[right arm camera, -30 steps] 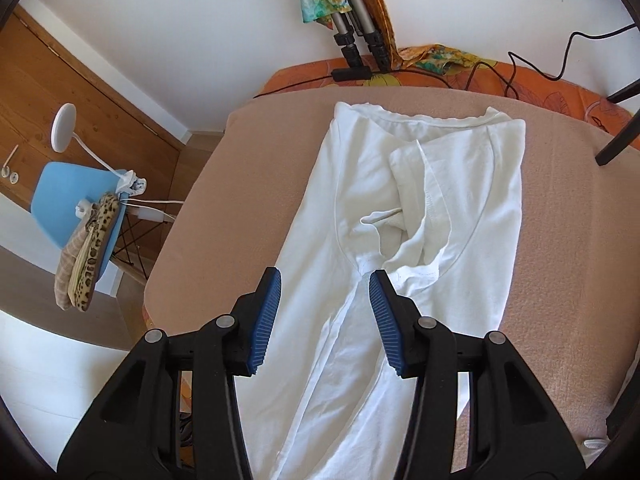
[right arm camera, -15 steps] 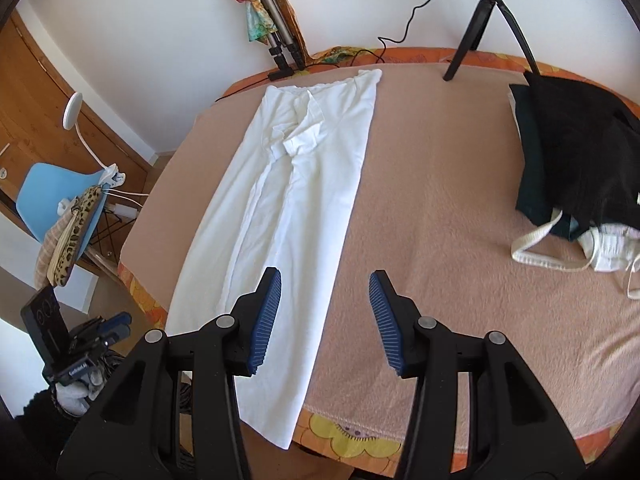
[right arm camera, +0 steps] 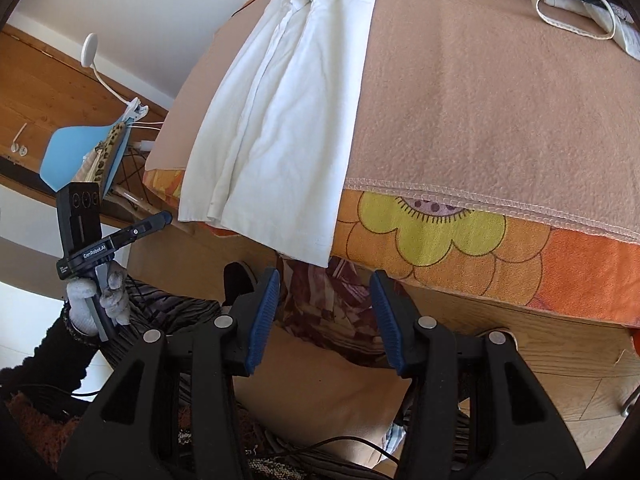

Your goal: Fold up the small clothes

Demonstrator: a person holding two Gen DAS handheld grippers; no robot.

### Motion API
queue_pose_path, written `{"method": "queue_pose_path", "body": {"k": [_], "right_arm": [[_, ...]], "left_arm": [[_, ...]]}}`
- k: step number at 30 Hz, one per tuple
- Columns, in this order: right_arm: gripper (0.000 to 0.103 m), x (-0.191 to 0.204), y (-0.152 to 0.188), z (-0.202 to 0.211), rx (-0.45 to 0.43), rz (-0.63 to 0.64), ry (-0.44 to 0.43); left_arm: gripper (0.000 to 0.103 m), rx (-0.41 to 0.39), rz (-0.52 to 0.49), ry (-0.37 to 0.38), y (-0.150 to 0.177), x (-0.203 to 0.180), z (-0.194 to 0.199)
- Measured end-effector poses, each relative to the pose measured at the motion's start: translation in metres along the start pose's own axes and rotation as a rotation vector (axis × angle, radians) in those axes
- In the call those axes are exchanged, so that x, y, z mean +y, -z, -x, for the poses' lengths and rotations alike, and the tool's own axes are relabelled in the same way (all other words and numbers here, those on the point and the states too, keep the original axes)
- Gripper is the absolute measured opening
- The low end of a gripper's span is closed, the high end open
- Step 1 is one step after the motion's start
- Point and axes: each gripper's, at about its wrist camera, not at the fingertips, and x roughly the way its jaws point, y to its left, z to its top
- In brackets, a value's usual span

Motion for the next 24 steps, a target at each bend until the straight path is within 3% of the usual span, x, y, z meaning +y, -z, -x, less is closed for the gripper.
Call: {"method": "queue_pose_path", "body": {"k": [2, 4, 8, 15, 18, 24], "right_arm": [[0.05, 0.002, 0.001, -0.002, 0.004, 0.013, 0.001], [0.05, -0.002, -0.001, -0.005, 0.023, -0.014, -0.054], [0.05, -0.009, -0.004, -0.013, 0.047, -0.047, -0.101], [0.051, -0.016, -0.001, -0.015, 0.065, -0.098, -0.161], [0.051, -0.014, 0.0, -0.012, 0.061, -0.097, -0.172], [0.051, -0.002, 0.0, -0.017, 0.073, -0.076, -0.161]], "left_arm": [[0.028, 0.007, 0.061, 0.036, -0.002, 0.009, -0.003], [0.028, 0.016, 0.098, 0.061, -0.003, 0.014, -0.004], [0.028, 0.023, 0.131, 0.112, -0.007, 0.014, -0.004], [0.024, 0.037, 0.067, 0.106, -0.011, 0.001, -0.013], [0.007, 0.041, 0.045, 0.108, -0.012, -0.001, -0.016], [0.007, 0.034, 0.052, 0.076, -0.011, 0.004, -0.009]]}}
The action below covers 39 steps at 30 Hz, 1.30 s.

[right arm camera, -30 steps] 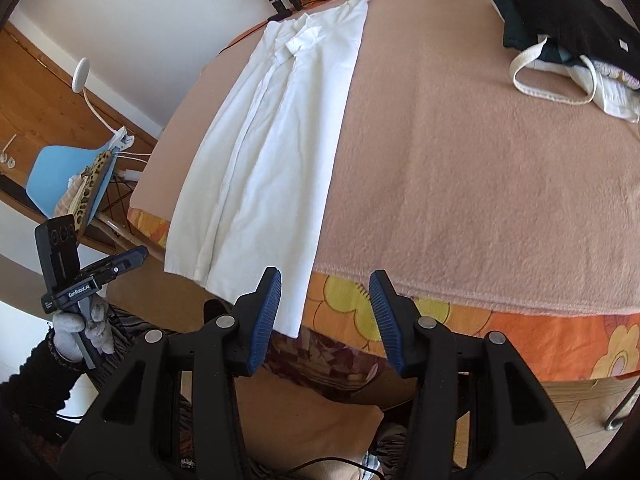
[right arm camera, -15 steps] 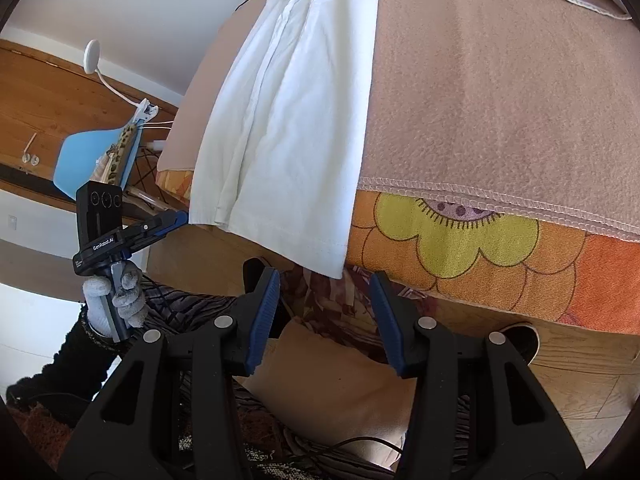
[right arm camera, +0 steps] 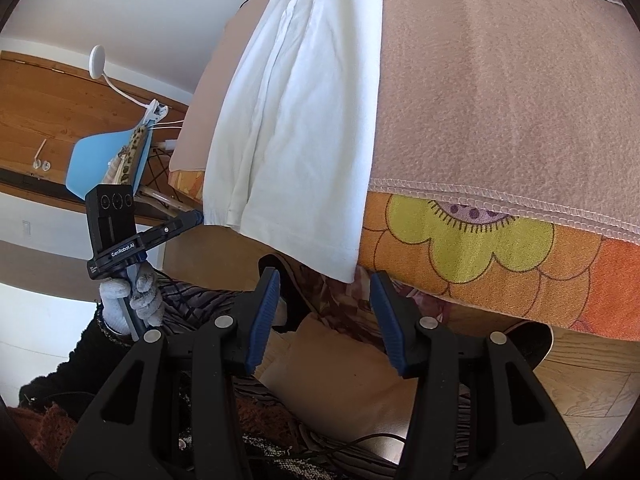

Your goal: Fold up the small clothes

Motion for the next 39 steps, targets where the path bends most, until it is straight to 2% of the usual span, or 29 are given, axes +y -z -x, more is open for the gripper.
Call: {"method": "queue_pose_path", "body": {"k": [3, 5, 9, 11, 16, 18, 19, 20, 22, 25, 27, 29, 34, 35, 37, 38, 39], "right_arm": [[0.051, 0.001, 0.0, -0.002, 0.0, -0.003, -0.003], [0.051, 0.002, 0.0, -0.003, -0.002, 0.007, 0.006], [0.05, 0.008, -0.002, -0.004, -0.009, 0.036, 0.022], [0.046, 0.011, -0.003, -0.006, -0.006, 0.041, 0.025], [0.038, 0.009, -0.005, -0.006, -0.011, 0.03, 0.035], [0.034, 0.009, -0.004, -0.006, -0.014, 0.026, 0.039], [0.032, 0.01, -0.004, -0.007, -0.015, 0.028, 0.045], [0.026, 0.01, -0.004, -0.007, -0.019, 0.031, 0.054], [0.013, 0.011, -0.004, -0.011, -0.021, 0.033, 0.078], [0.006, 0.017, -0.003, -0.015, -0.033, 0.055, 0.11], [0.004, 0.022, -0.002, -0.015, -0.046, 0.085, 0.133], [0.004, 0.023, -0.003, -0.015, -0.053, 0.102, 0.159], [0.003, 0.021, -0.005, -0.015, -0.049, 0.093, 0.151], [0.003, 0.021, -0.005, -0.015, -0.05, 0.092, 0.151], [0.004, 0.02, -0.005, -0.014, -0.05, 0.093, 0.148], [0.004, 0.019, -0.005, -0.014, -0.049, 0.09, 0.144], [0.004, 0.017, -0.005, -0.012, -0.048, 0.089, 0.142]], "left_arm": [[0.02, -0.012, 0.005, -0.01, -0.001, 0.003, 0.009], [0.023, -0.02, 0.015, -0.023, -0.004, 0.006, 0.011], [0.024, 0.007, 0.012, -0.018, -0.008, 0.004, 0.004], [0.024, 0.026, 0.006, -0.033, -0.009, 0.003, -0.002], [0.024, 0.04, -0.007, -0.011, -0.009, -0.001, -0.011], [0.018, 0.039, -0.019, -0.013, -0.009, -0.003, -0.013], [0.013, 0.035, -0.023, -0.01, -0.009, -0.004, -0.012], [0.004, 0.03, -0.027, -0.007, -0.009, -0.004, -0.012], [0.003, 0.019, -0.034, -0.005, -0.009, -0.006, -0.01], [0.002, -0.009, -0.02, 0.016, -0.01, -0.006, -0.001], [0.001, -0.04, -0.01, 0.04, -0.011, -0.005, 0.01], [0.001, -0.061, -0.016, 0.015, -0.009, -0.003, 0.015], [0.001, -0.017, 0.024, 0.022, -0.006, 0.006, 0.007], [0.005, -0.012, 0.02, 0.03, -0.007, 0.004, 0.007], [0.021, -0.011, -0.007, 0.01, -0.007, -0.001, 0.007], [0.036, -0.009, -0.012, 0.005, -0.007, -0.002, 0.007], [0.044, -0.011, -0.003, 0.003, -0.008, -0.001, 0.006]]}}
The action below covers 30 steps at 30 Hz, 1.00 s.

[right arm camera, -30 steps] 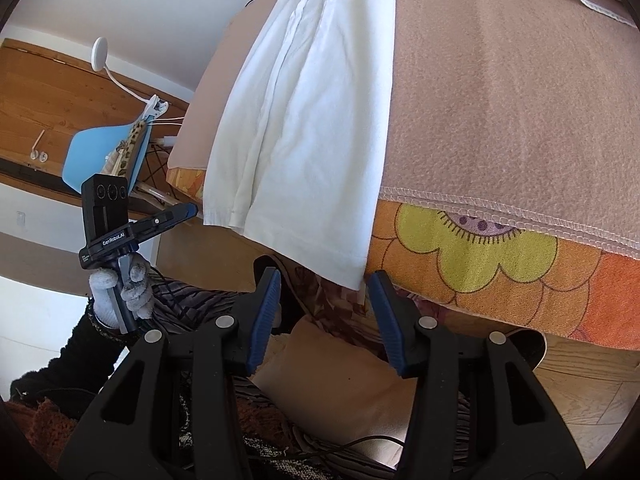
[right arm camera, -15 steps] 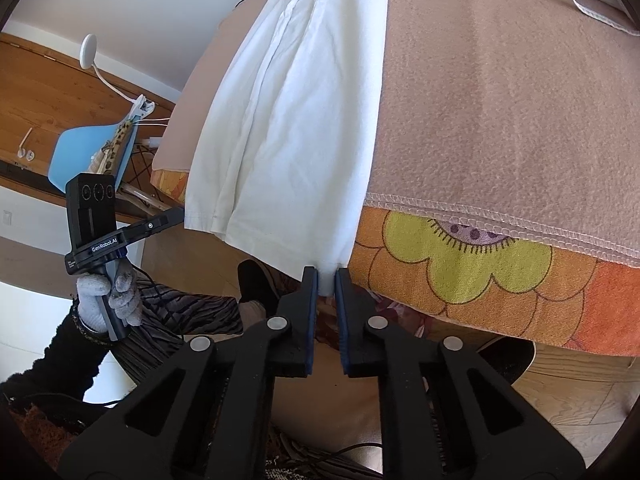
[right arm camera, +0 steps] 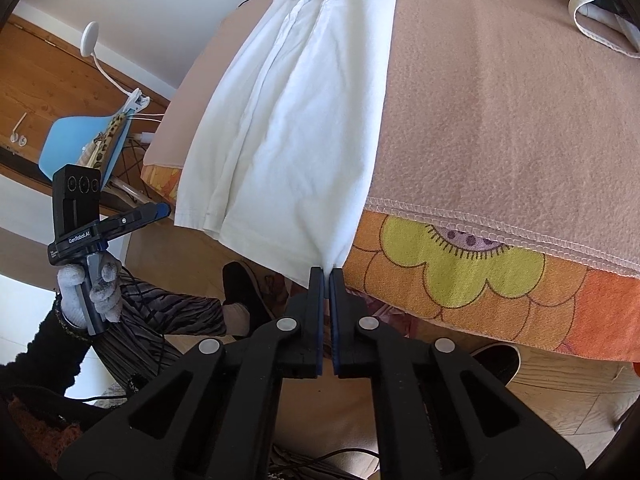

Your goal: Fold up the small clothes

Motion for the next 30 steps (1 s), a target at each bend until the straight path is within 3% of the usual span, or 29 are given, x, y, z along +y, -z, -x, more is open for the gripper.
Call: {"method": "queue_pose_path", "body": {"k": [5, 10, 12, 15, 17, 25, 30], "right_arm": [[0.004, 0.0, 0.002, 0.001, 0.003, 0.014, -0.003], [0.004, 0.001, 0.002, 0.001, 0.003, 0.015, 0.0], [0.004, 0.002, 0.002, 0.001, 0.001, 0.017, 0.004], [0.004, 0.002, 0.002, 0.001, -0.001, 0.022, 0.009], [0.004, 0.002, 0.002, 0.001, -0.003, 0.02, 0.009], [0.003, 0.001, 0.003, 0.006, -0.026, 0.041, 0.016], [0.003, -0.005, 0.004, 0.006, -0.019, 0.008, 0.004]], "left_arm": [[0.045, 0.03, 0.101, 0.032, -0.005, 0.013, -0.013], [0.044, 0.08, 0.094, 0.035, -0.005, 0.005, -0.032], [0.036, 0.083, 0.08, 0.034, -0.004, 0.002, -0.034], [0.016, 0.08, 0.085, 0.04, -0.003, 0.004, -0.031], [0.01, 0.071, 0.088, 0.051, -0.003, 0.006, -0.026], [0.005, 0.006, 0.073, 0.045, -0.004, 0.012, -0.005], [0.004, 0.055, 0.099, 0.03, 0.004, 0.02, -0.016]]}}
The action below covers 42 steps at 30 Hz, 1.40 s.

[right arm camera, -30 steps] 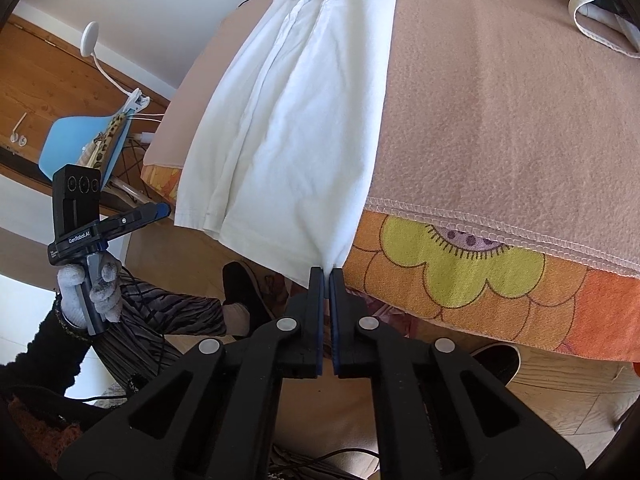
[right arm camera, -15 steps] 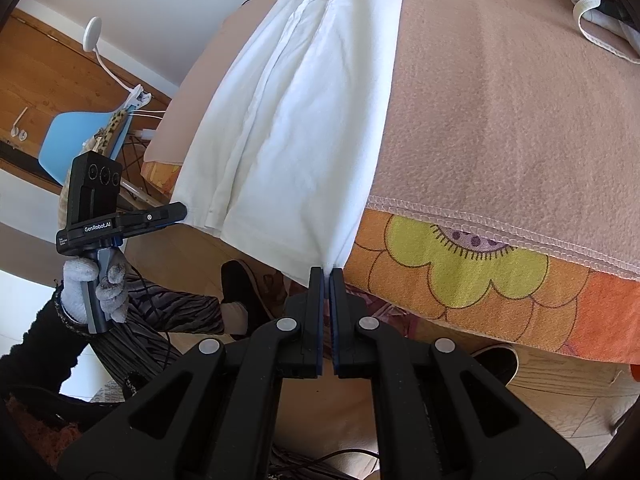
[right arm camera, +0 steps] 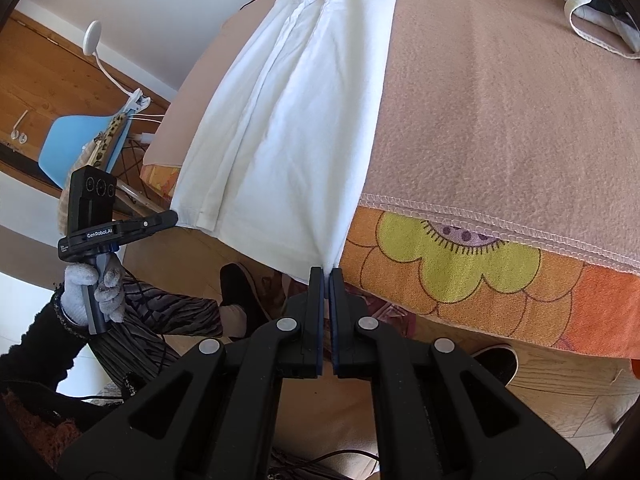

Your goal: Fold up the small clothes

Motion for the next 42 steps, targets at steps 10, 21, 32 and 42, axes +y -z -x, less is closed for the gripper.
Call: {"method": "queue_pose_path", "body": {"k": [10, 21, 32, 42], "right_arm": [[0.003, -0.002, -0.008, 0.014, -0.046, -0.029, -0.063], [0.003, 0.008, -0.05, 0.037, -0.125, -0.027, -0.107], [0.003, -0.005, -0.125, 0.027, -0.188, -0.05, -0.061], [0.003, -0.04, -0.17, -0.012, -0.154, -0.146, -0.007]], "left_arm": [[0.003, -0.07, -0.068, 0.067, -0.012, -0.03, 0.021], [0.003, -0.135, -0.082, 0.095, -0.059, -0.041, 0.025], [0.003, -0.192, -0.097, 0.054, -0.134, -0.041, 0.013], [0.003, -0.177, -0.081, -0.023, -0.181, -0.019, -0.021]]}}
